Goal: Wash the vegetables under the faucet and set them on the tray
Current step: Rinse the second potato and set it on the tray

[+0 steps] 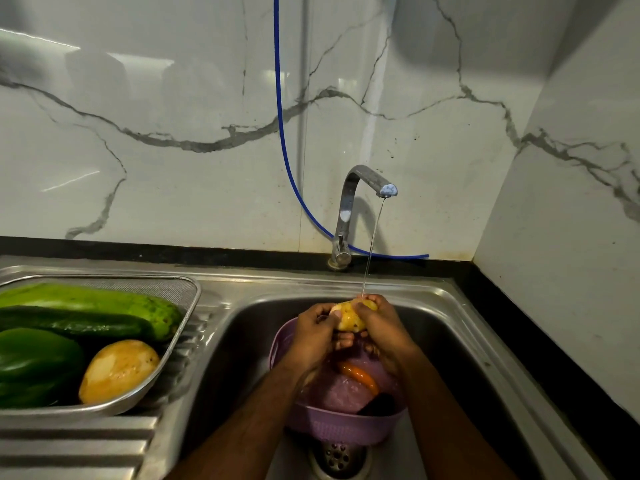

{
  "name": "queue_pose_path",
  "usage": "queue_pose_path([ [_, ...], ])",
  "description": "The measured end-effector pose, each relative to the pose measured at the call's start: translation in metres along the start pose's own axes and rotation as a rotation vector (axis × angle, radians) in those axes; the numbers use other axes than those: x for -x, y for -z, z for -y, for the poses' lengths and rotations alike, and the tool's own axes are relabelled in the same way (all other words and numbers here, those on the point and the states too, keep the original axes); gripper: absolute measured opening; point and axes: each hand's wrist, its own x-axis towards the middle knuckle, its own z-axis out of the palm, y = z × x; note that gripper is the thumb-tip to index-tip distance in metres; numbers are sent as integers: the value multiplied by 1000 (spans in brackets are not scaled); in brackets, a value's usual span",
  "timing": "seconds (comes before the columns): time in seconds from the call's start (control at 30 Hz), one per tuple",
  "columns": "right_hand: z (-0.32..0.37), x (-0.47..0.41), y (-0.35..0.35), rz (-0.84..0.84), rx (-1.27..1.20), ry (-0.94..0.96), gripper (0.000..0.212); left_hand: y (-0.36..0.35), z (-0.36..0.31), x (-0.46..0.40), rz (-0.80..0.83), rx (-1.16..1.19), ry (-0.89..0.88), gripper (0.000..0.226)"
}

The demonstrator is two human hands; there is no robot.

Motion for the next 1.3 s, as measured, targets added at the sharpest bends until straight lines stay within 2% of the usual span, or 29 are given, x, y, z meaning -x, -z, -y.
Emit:
queue_pose_path([
  [0.17, 1, 0, -1, 1, -11, -42, 18, 1, 0, 3, -6, -26, -26, 30],
  [0.27, 3, 2, 3, 40, -63, -49, 19, 0, 0, 3, -3, -27, -24, 27],
  [0.37, 8, 6, 4, 103, -126, -33, 28, 0, 0, 1, -15, -29, 9, 24],
  [0.47, 9, 9, 3, 182, -168, -16, 41, 2, 0, 0, -43, -81, 33, 39],
  [0.57, 7, 9, 1, 177, -174, -8, 31, 5, -2, 1, -73, -158, 15, 50],
  [0.67, 2, 6, 0, 131, -146, -25, 18, 4, -3, 2, -105, -187, -1, 48],
  [0.73, -3, 2, 0, 129, -119, -42, 29, 3, -1, 1, -117, -180, -19, 39],
  [0.87, -1, 3, 0, 71, 3, -26, 66, 2, 3, 1, -91, -192, -89, 18],
  [1.03, 1, 7, 1, 65, 182, -72, 69, 4, 4, -1, -56, -250, -163, 22],
  [1.13, 0, 7, 0, 54, 267, -105, 80, 4, 8, -3, -68, -225, -117, 22],
  [1.2, -1, 2, 0, 25, 307, -115, 75, 3, 9, -4, -91, -211, -84, 24],
  [1.3, -2, 1, 1, -16, 305, -21, 49, -1, 11, -4, -91, -213, -66, 24],
])
